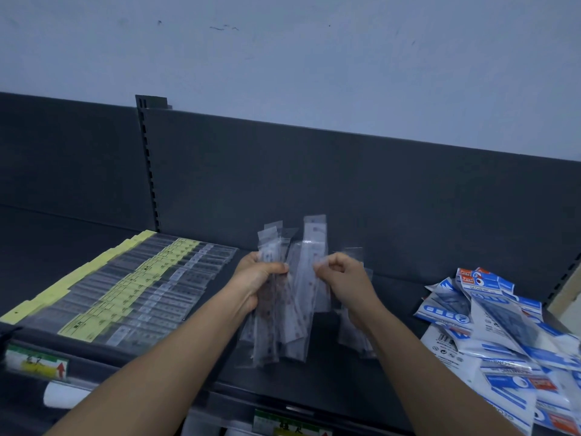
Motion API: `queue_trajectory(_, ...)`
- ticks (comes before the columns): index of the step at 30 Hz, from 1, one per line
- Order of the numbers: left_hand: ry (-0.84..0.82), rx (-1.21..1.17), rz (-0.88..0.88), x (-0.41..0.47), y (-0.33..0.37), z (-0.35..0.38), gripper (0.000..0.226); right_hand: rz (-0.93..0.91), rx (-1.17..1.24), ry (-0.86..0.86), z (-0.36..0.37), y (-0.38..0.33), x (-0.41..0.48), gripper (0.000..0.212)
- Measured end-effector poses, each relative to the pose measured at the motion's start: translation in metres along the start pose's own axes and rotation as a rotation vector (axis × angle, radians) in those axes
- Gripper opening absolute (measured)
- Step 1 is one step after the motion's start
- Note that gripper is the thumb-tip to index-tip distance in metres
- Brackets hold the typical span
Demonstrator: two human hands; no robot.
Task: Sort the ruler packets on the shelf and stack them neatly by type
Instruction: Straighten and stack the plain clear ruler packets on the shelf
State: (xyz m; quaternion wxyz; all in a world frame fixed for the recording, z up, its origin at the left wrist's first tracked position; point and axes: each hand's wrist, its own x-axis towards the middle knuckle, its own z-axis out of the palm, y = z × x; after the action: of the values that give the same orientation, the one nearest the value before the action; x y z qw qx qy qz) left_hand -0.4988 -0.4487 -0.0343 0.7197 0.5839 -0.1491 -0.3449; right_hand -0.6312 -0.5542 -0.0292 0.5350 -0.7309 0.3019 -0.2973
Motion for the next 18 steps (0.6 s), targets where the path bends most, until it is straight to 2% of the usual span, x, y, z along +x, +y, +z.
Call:
queue_trajectory(6, 0.061, 0.016, -0.005, 0.006, 0.001, -0.006, 0.027, 0.068, 0.219, 0.033, -0.012, -0.008, 0.003, 0.019)
queue_trajectory(10, 0.054, 0.012, -0.018, 0.006, 0.001, -0.007, 0.024, 0.048, 0.229, 0.076, -0.018, -0.008, 0.007, 0.014)
queue_trajectory(14, 0.055, 0.027, -0.028, 0.006, 0.000, -0.007, 0.032, 0.022, 0.285, 0.087, -0.027, -0.014, 0.009, 0.015)
queue_trajectory(18, 0.080, 0.107, -0.019, 0.004, 0.000, -0.006, 0.029, -0.016, 0.307, 0.103, -0.034, -0.016, 0.010, 0.025)
